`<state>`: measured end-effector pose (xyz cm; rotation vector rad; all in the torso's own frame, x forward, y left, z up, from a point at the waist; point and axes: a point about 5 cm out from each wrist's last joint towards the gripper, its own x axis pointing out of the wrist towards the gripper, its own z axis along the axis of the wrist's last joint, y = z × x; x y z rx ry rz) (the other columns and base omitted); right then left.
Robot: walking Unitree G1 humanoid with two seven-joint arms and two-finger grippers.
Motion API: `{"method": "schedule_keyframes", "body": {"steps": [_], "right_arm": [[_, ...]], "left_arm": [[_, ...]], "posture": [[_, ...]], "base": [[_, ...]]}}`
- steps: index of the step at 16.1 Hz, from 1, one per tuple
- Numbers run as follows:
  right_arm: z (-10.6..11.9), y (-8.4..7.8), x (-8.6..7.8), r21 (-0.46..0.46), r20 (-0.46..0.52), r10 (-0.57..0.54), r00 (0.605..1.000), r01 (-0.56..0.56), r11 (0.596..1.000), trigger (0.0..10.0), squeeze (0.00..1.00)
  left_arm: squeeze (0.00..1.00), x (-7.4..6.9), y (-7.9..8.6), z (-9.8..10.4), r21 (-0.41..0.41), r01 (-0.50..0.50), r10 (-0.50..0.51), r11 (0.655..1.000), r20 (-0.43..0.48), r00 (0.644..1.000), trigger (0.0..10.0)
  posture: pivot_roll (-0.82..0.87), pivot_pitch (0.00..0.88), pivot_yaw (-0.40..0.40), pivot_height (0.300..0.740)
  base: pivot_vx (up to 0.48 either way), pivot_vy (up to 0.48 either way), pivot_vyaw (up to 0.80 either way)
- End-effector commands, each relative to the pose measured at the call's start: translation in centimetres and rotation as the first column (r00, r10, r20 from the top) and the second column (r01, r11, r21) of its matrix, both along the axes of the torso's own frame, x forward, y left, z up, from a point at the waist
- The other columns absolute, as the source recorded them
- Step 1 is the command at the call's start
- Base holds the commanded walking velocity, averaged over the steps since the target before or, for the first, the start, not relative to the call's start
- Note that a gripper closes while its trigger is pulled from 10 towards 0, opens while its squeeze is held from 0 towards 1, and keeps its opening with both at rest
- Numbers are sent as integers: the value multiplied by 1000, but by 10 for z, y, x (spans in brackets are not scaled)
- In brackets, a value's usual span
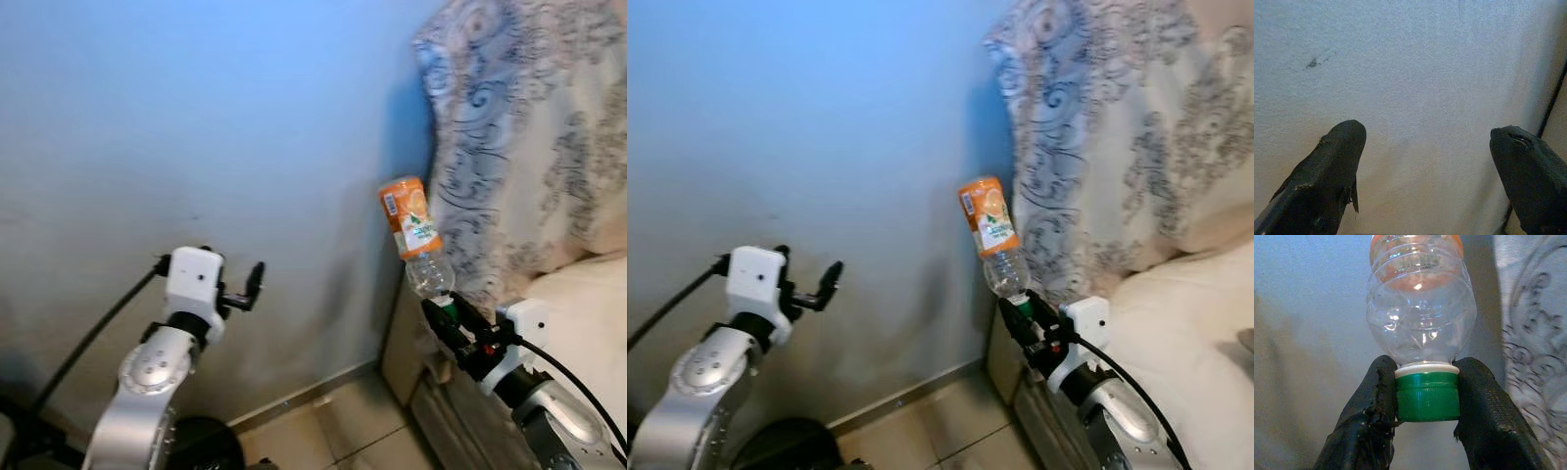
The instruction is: Clean up the room
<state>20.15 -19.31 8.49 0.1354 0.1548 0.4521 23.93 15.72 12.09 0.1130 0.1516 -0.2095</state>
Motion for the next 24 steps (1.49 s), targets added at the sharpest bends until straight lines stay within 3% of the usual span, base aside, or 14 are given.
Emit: {"method": "schedule_keyframes", "body": {"steps": [1,5,7,10,13,17,24], "right_arm": [[2,-4,0,-28,1,-5,1000,5,1000,10000,0],[5,0,7,-82,11,25,1000,-24,996,10000,0],[2,4,9,-116,-5,54,999,-54,992,10000,0],[-8,16,10,-152,-59,131,990,-138,979,10000,0],[-18,17,15,-183,-104,92,990,-110,977,10000,0],[-26,21,19,-178,-127,5,992,-27,984,10000,0],[-32,31,22,-207,-154,52,987,-84,975,10000,0]], "left_arm": [[0,1,-5,-1,-7,13,-13,1000,-3,1000,10000],[0,0,0,-8,-1,-19,19,1000,-22,1000,10000],[0,-3,2,-8,-22,-35,35,999,-20,999,10000],[0,-7,3,-9,14,-27,27,1000,-10,1000,10000],[0,-13,7,-16,83,-20,23,996,-26,999,10000],[0,-14,13,-12,59,-82,82,995,-3,997,10000],[0,-16,14,-10,65,-100,98,993,25,995,10000]], "posture": [[-7,0,73,740],[-6,0,56,740],[0,0,52,740],[11,0,48,740],[20,0,46,740],[25,0,46,740],[35,0,34,740]], "base": [[0,-480,0],[0,-480,0],[0,0,0],[0,0,800],[0,0,800],[0,0,800],[0,0,800]]}}
